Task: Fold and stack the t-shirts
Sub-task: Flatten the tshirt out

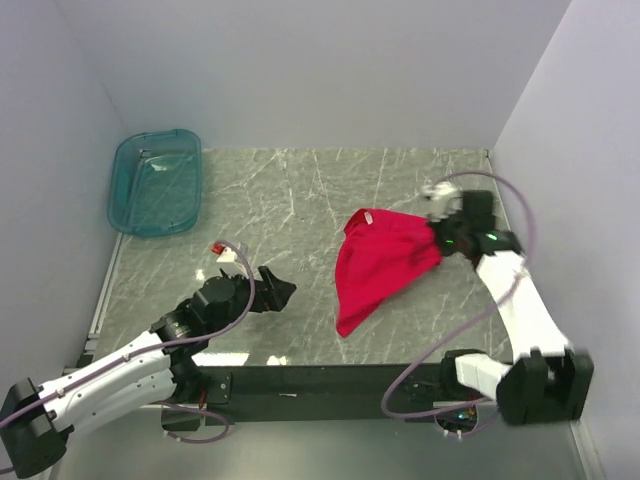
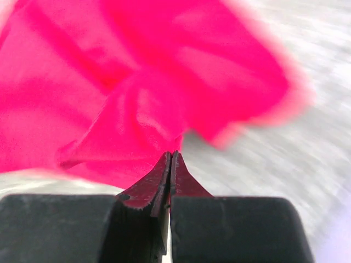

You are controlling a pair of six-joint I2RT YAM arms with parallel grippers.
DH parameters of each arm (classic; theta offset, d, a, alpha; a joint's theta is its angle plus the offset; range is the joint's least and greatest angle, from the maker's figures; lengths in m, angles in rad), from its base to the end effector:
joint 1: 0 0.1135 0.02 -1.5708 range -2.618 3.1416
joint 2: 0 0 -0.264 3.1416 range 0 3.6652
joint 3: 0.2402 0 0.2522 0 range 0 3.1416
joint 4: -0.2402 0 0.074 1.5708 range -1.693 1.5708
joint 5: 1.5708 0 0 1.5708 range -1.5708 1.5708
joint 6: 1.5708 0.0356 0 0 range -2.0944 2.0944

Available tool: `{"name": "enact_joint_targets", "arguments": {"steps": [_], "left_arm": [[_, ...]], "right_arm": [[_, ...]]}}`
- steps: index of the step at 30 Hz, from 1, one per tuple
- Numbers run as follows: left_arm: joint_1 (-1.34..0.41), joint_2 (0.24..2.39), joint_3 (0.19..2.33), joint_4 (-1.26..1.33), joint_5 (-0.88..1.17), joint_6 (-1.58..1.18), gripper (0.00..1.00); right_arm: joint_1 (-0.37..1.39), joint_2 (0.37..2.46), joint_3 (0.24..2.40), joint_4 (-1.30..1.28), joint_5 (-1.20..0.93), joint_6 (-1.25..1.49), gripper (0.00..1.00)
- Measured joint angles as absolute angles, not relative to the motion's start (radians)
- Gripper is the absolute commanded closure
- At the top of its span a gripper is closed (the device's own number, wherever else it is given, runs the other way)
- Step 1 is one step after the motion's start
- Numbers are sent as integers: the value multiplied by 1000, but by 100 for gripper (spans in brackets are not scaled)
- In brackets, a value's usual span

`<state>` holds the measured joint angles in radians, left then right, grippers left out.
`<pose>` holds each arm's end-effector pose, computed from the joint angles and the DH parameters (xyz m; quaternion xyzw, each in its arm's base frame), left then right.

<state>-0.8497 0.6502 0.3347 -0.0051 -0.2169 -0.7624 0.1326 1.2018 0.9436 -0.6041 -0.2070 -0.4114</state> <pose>0.1144 -0.1186 0.2201 -0.0281 0.8081 -0.3590 0.4661 0.2446 0.0400 0.2725 -0.2851 0.8890 0.0480 0.3551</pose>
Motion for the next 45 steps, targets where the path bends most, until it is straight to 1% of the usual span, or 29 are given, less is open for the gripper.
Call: {"name": "enact_joint_targets", "arguments": {"steps": [1, 2, 3, 4, 5, 6, 7, 8, 11, 14, 16, 18, 21, 24, 28, 31, 36, 39, 44, 45], "left_arm": [[-849, 661, 341, -5, -215, -755, 1], [-847, 672, 349, -3, -212, -745, 1], [-844, 686, 359, 4, -206, -737, 1], [-840, 706, 368, 17, -201, -724, 0], [-832, 738, 385, 31, -186, -712, 1], [-821, 773, 405, 49, -167, -698, 1], [-811, 817, 432, 70, -148, -688, 1], [-796, 884, 470, 93, -126, -670, 3], [-756, 1152, 657, 134, -39, -617, 10], [-734, 1443, 916, 121, 60, -553, 16], [-733, 1642, 1118, 114, 121, -495, 19], [-733, 1803, 1285, 80, 168, -432, 20], [-734, 1968, 1429, 46, 236, -316, 19], [-741, 2028, 1453, 14, 301, -177, 18], [-771, 2038, 1453, 26, 366, 22, 14], [-799, 2045, 1462, 62, 373, 141, 14], [-820, 2153, 1621, 69, 346, 242, 14], [-820, 2227, 1716, 72, 316, 278, 15], [-820, 2322, 1833, 52, 299, 327, 23], [-822, 2335, 1852, 47, 299, 332, 24]], "right_arm": [[59, 1142, 947, -616, -214, -442, 100], [-14, 1088, 945, -628, -193, -475, 95], [-88, 1041, 932, -632, -169, -506, 79], [-133, 1014, 914, -634, -143, -526, 60], [-187, 985, 885, -640, -117, -550, 29], [-239, 965, 853, -648, -100, -570, 19], [-284, 958, 827, -652, -94, -597, 17], [-340, 953, 794, -659, -86, -609, 15], [-462, 967, 731, -667, -75, -619, 12], [-541, 940, 735, -698, -159, -624, 11], [-553, 916, 763, -737, -286, -649, 11], [-553, 905, 793, -774, -413, -679, 12], [-553, 916, 830, -822, -595, -717, 12], [-553, 960, 836, -855, -714, -739, 14], [-553, 989, 828, -871, -781, -752, 14], [-553, 982, 824, -872, -809, -754, 14], [-553, 979, 824, -871, -834, -757, 14], [-553, 979, 824, -874, -841, -762, 14], [-553, 979, 824, -876, -847, -771, 14], [-553, 979, 824, -876, -847, -772, 14]]}}
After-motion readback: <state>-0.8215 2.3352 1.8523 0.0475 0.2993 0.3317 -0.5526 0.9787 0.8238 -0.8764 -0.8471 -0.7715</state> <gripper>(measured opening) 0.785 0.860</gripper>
